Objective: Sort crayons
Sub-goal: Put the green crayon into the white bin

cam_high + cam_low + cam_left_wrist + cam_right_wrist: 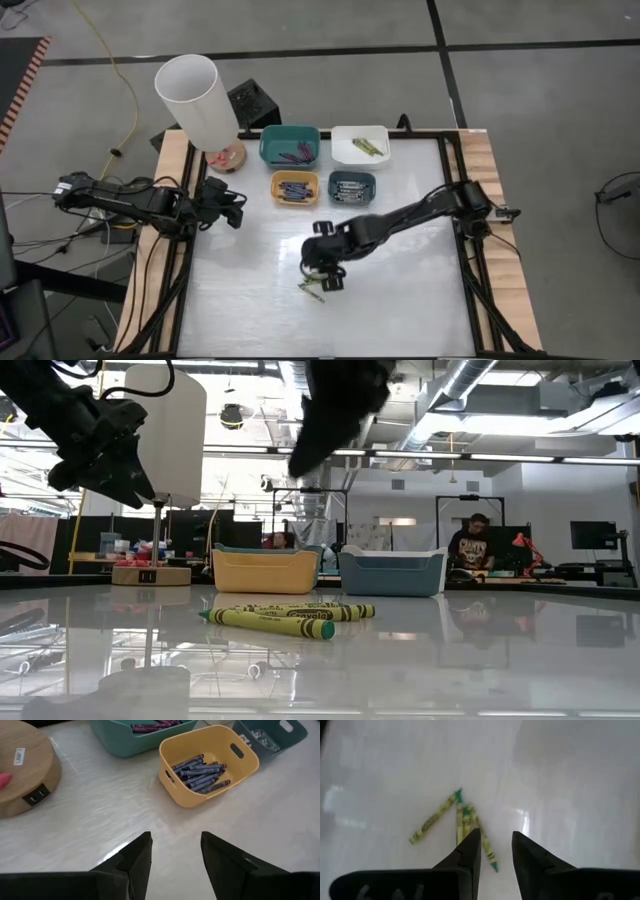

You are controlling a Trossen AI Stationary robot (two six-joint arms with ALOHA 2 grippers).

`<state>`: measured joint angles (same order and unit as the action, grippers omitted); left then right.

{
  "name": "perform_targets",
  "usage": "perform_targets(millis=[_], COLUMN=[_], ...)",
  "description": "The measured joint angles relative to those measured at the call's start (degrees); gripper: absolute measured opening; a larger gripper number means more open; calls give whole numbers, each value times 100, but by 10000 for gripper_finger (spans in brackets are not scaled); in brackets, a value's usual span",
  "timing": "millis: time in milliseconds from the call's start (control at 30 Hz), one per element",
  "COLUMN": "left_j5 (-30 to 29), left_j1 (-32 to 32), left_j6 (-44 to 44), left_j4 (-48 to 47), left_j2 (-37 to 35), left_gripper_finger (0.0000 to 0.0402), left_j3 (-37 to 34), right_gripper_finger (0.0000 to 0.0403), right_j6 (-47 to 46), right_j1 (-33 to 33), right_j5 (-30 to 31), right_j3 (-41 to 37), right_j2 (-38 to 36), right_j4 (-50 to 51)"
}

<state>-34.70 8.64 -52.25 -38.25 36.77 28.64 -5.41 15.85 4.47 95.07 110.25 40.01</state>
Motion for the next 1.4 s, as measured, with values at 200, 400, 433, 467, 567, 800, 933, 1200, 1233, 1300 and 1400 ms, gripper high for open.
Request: perform_targets(millis=[200,400,433,467,567,800,933,1200,1233,1300,1400], left_j5=[124,142,141,142,140,140,140,137,138,133,123], left_j1=[0,-2,-2,-2,-2,0,0,0,-1,-1,0], left_j6=[126,153,165,196,310,319,319,281,237,203,201], left_j4=[-13,-16,-15,-20,-33,-48,-50,-47,-47,-46,-47], left_j2=[-4,-2,-3,-2,-2,-4,-4,-4,-3,-4,-2], left_gripper_finger=[160,160,160,160,160,160,160,160,160,160,160], left_j3=[0,0,0,0,-1,0,0,0,0,0,0], right_gripper_finger=[107,107,107,107,107,107,107,107,107,107,107], right_j6=[248,223,202,199,229,441,437,389,387,387,389], right_j1=[222,221,195,183,116,186,185,79,75,54,43], right_j5=[-2,19,75,127,152,63,97,170,170,169,168], right_j3=[-2,8,9,2,-1,-4,-1,0,-2,-1,-2], right_j2=[431,631,647,669,769,1105,1136,1217,1218,1216,1216], right_j4=[92,183,196,232,161,212,199,165,170,143,146])
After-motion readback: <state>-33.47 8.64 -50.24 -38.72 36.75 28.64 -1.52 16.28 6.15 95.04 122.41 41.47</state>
